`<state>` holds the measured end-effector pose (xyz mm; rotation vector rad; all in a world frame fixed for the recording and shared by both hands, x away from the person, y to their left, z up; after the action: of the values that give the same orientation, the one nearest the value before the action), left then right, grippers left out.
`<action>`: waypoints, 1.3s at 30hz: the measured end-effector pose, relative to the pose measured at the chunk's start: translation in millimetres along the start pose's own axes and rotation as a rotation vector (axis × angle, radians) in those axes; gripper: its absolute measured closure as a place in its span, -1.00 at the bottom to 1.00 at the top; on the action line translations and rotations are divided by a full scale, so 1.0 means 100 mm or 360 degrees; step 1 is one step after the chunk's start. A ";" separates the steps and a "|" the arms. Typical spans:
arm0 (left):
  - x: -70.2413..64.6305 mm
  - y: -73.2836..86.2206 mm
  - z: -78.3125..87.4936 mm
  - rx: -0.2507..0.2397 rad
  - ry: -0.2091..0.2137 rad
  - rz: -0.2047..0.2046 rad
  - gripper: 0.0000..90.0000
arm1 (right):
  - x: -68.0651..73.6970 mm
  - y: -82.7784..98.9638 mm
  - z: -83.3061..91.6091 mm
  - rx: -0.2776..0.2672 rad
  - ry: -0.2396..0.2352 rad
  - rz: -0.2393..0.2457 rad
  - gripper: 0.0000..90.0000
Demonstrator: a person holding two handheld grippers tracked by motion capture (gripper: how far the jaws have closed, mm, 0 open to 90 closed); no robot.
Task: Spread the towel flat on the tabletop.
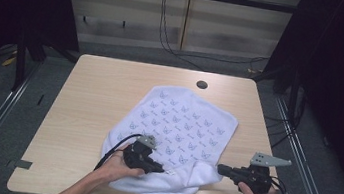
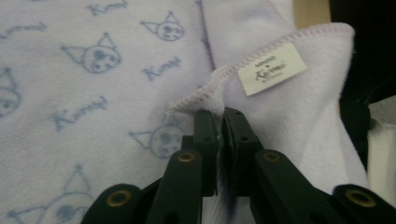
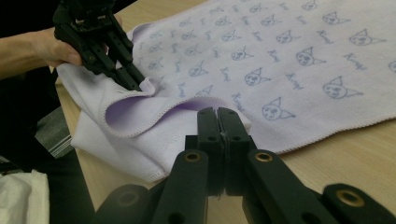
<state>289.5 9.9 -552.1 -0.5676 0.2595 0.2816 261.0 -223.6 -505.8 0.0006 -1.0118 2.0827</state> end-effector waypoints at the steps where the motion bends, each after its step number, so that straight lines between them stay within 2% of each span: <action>1: -0.01 -0.01 0.06 -0.0039 -0.0023 0.0023 0.92 | 0.02 0.00 0.02 -0.0002 -0.0004 0.0005 0.97; 3: -0.06 -0.03 0.24 -0.0155 -0.0001 0.0053 0.91 | 0.06 0.00 0.08 -0.0020 -0.0010 0.0014 0.97; 4: -0.11 -0.03 0.39 -0.0257 0.0016 0.0062 0.91 | 0.09 0.00 0.12 -0.0035 -0.0012 0.0021 0.97; 7: -0.27 0.07 0.74 -0.0404 -0.0023 0.0033 0.91 | 0.18 0.02 0.28 -0.0088 -0.0010 0.0034 0.97; 9: -0.42 0.20 0.90 -0.0459 -0.0016 0.0005 0.91 | 0.30 0.07 0.41 -0.0105 -0.0021 0.0057 0.97; 12: -0.67 0.43 1.01 -0.0498 0.0012 -0.0010 0.91 | 0.51 0.20 0.53 -0.0101 -0.0049 0.0108 0.96; 13: -0.75 0.51 1.01 -0.0486 0.0015 -0.0021 0.90 | 0.62 0.27 0.57 -0.0091 -0.0056 0.0117 0.96; 15: -0.92 0.68 0.97 -0.0410 0.0033 -0.0063 0.89 | 0.79 0.41 0.61 -0.0062 -0.0063 0.0151 0.96; 17: -1.14 0.88 0.94 -0.0359 0.0083 -0.0102 0.88 | 0.93 0.53 0.64 -0.0014 -0.0071 0.0179 0.91; 18: -1.20 0.95 0.96 -0.0352 0.0067 -0.0120 0.87 | 1.01 0.60 0.65 0.0014 -0.0059 0.0207 0.84; 19: -1.26 1.00 0.99 -0.0373 0.0093 -0.0128 0.84 | 1.06 0.62 0.67 0.0016 -0.0050 0.0225 0.72; 20: -1.29 1.03 1.02 -0.0394 0.0107 -0.0135 0.80 | 1.09 0.62 0.69 0.0007 -0.0078 0.0233 0.65; 21: -1.29 1.05 1.08 -0.0427 0.0096 -0.0137 0.75 | 1.11 0.61 0.69 0.0011 -0.0089 0.0235 0.61; 22: -1.26 1.05 1.16 -0.0505 0.0100 -0.0101 0.67 | 1.10 0.58 0.69 0.0015 -0.0078 0.0244 0.56; 23: -1.21 1.05 1.22 -0.0541 0.0100 -0.0081 0.62 | 1.09 0.54 0.68 0.0007 -0.0090 0.0246 0.55; 24: -1.13 1.04 1.26 -0.0557 0.0068 -0.0049 0.61 | 1.06 0.49 0.65 -0.0003 -0.0106 0.0239 0.54; 26: -0.89 1.00 1.30 -0.0546 -0.0042 0.0038 0.51 | 0.95 0.40 0.53 -0.0001 -0.0085 0.0221 0.52; 28: -0.65 0.95 1.28 -0.0525 -0.0113 0.0122 0.49 | 0.85 0.32 0.32 0.0047 -0.0083 0.0232 0.50; 29: -0.47 0.91 1.23 -0.0505 -0.0171 0.0207 0.42 | 0.81 0.28 0.23 0.0066 -0.0080 0.0235 0.50; 30: -0.36 0.89 1.17 -0.0471 -0.0168 0.0226 0.34 | 0.77 0.22 0.06 0.0114 -0.0107 0.0230 0.51; 31: -0.26 0.86 1.10 -0.0442 -0.0172 0.0248 0.31 | 0.76 0.17 -0.09 0.0167 -0.0117 0.0259 0.51; 32: -0.14 0.84 1.02 -0.0409 -0.0210 0.0292 0.28 | 0.74 0.11 -0.22 0.0218 -0.0095 0.0290 0.52; 34: 0.06 0.83 0.88 -0.0320 -0.0231 0.0357 0.20 | 0.72 -0.02 -0.43 0.0281 -0.0111 0.0335 0.54; 36: 0.21 0.81 0.77 -0.0279 -0.0247 0.0400 0.20 | 0.68 -0.20 -0.67 0.0321 -0.0108 0.0371 0.57; 39: 0.31 0.86 0.65 -0.0179 -0.0265 0.0418 0.41 | 0.68 -0.31 -0.99 0.0402 -0.0154 0.0376 0.60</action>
<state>300.7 121.0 -551.5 -0.6179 0.1569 0.5979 267.3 -102.3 -530.7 0.1162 -0.8312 2.4358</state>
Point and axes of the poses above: each handheld gripper's, and its own axes: z roughly backward along the jaws, y roughly out of its underside, x roughly to its left, the point moved 9 cm from there along -z, roughly forward along the jaws, and after that the axes turned 15 degrees about x, right-handed, at the moved point
